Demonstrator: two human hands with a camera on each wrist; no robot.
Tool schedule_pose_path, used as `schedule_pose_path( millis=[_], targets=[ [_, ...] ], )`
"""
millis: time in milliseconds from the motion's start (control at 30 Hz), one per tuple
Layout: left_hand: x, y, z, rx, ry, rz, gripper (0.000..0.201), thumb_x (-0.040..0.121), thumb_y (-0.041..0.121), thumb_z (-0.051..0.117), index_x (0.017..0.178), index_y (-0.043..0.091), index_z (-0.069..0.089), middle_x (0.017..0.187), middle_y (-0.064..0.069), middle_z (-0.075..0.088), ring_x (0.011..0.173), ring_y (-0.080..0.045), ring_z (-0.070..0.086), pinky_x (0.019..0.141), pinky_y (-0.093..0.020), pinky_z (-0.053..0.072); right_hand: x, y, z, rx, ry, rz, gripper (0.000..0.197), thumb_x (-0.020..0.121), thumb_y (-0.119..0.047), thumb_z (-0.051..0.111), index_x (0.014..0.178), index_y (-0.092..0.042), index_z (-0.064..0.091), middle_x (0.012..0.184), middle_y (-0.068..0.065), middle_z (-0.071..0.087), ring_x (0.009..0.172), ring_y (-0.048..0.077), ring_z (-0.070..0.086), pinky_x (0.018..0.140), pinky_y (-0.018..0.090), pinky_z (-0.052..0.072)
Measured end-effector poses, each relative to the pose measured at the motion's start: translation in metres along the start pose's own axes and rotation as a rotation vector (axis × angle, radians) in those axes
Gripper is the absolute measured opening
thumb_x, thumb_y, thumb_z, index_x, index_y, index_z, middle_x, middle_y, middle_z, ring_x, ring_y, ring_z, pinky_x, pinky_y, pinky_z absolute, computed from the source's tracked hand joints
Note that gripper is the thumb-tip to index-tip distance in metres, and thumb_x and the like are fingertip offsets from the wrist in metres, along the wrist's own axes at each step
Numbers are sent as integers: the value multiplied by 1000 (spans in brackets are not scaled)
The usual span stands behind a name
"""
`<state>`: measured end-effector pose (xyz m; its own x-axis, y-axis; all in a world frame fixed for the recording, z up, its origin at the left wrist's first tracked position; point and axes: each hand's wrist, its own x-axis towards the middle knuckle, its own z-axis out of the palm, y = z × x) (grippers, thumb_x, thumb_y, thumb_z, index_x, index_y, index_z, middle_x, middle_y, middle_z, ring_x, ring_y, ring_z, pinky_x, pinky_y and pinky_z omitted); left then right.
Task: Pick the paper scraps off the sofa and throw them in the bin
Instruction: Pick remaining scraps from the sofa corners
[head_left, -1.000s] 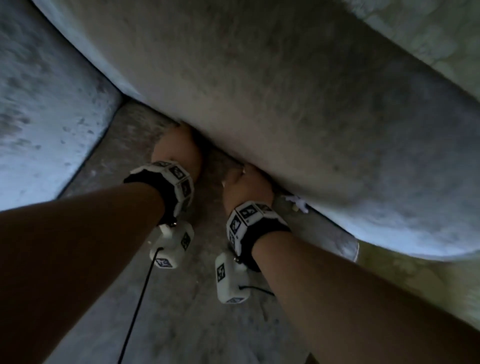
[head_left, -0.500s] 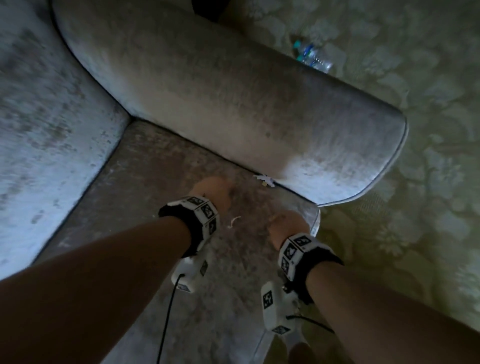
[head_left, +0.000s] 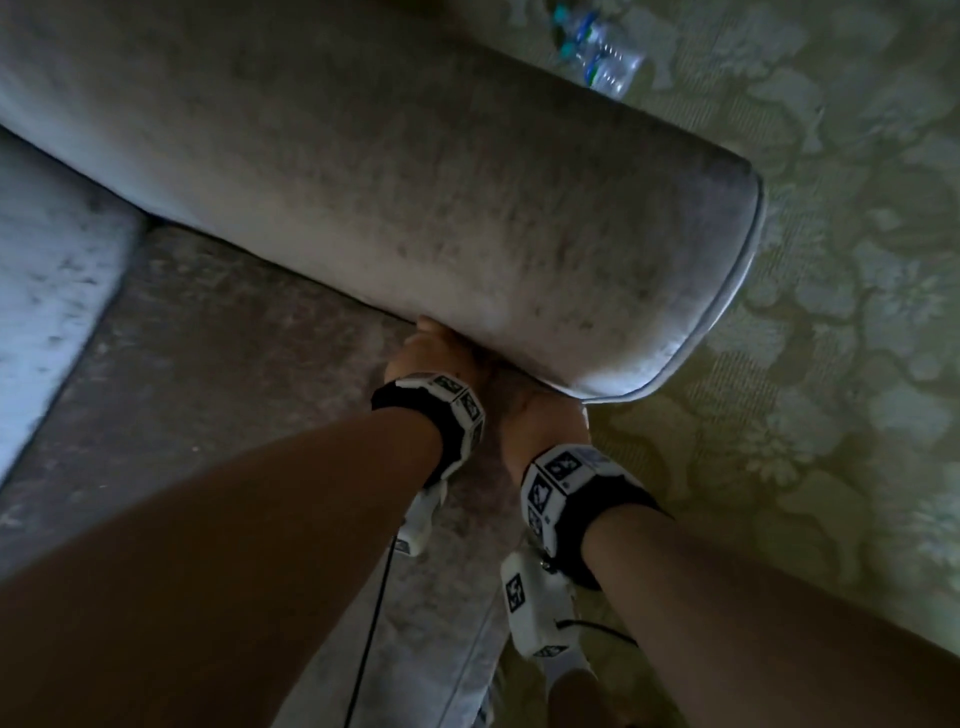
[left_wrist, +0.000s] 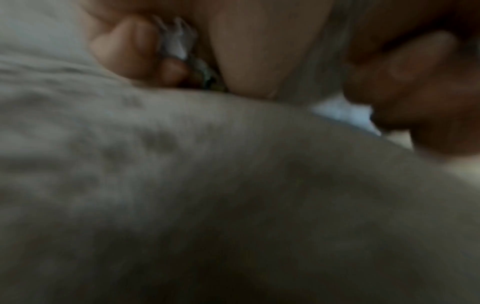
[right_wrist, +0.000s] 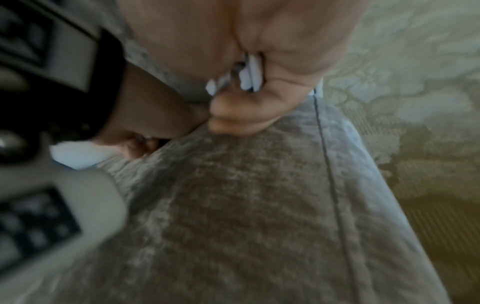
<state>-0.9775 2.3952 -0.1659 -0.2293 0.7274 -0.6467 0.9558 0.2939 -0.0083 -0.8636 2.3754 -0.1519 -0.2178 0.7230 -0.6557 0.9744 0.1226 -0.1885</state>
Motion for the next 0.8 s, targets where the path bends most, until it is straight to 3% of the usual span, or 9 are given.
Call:
schedule_pose_path(
  millis=[33,100,200,267,367,467,533,600,800],
  targets=[
    [4,3,3,42,5,25,60,96,42,39,151,24,21,150,-17,31,124,-36,46,95,-43,45,7,1,2,-20,3,-16,46,96,-25,42,139,-11,45,138,9,50,128,32,46,102,43,41],
    [8,10,3,99,12,76,53,96,35,41,146,23,33,144,-13,42,120,-32,51,96,-42,47,21,4,12,-77,6,-31,47,94,-31,42,139,-18,44,141,8,48,131,32,42,103,46,38],
    [11,6,4,17,-44,83,44,98,34,42,141,25,41,143,-6,45,126,-26,50,99,-38,44,21,4,6,-34,-39,-50,42,99,-26,39,138,-12,44,142,12,46,131,34,42,105,46,38],
    [9,-1,-3,-69,-50,36,39,100,31,40,138,25,46,143,-5,47,126,-25,51,99,-36,43,12,5,-4,22,-38,-56,35,99,-23,40,128,-9,52,133,14,54,124,34,50,101,42,42],
    [-9,-10,-28,-178,-2,63,38,102,26,40,138,18,46,142,-9,48,126,-30,49,104,-38,42,0,-2,-13,37,89,-48,27,92,-30,48,110,-13,60,119,13,62,115,33,56,96,40,45],
    [-30,-37,-44,-138,31,92,34,101,23,37,128,10,55,130,-14,57,118,-32,54,100,-38,44,-14,-25,-16,58,150,-205,26,91,-40,44,99,-19,59,99,11,67,95,32,63,81,39,50],
    [-45,-71,-49,-122,1,38,35,102,21,35,122,4,57,124,-17,60,114,-34,57,93,-38,46,-25,-46,-17,42,63,-356,24,94,-40,46,104,-20,53,94,9,67,86,31,64,71,36,50],
    [-65,-113,-48,-147,-1,-82,35,102,17,34,117,-2,59,121,-21,61,112,-36,59,90,-38,46,-33,-67,-17,63,-74,-420,28,96,-36,49,114,-15,48,102,8,67,89,31,64,67,32,47],
    [-131,-191,-17,-355,-12,-302,31,99,21,44,109,-2,64,116,-21,62,110,-35,59,84,-36,45,-40,-101,6,-168,-177,-416,47,94,-36,55,129,-9,38,114,13,65,100,33,64,83,39,52]
  ],
)
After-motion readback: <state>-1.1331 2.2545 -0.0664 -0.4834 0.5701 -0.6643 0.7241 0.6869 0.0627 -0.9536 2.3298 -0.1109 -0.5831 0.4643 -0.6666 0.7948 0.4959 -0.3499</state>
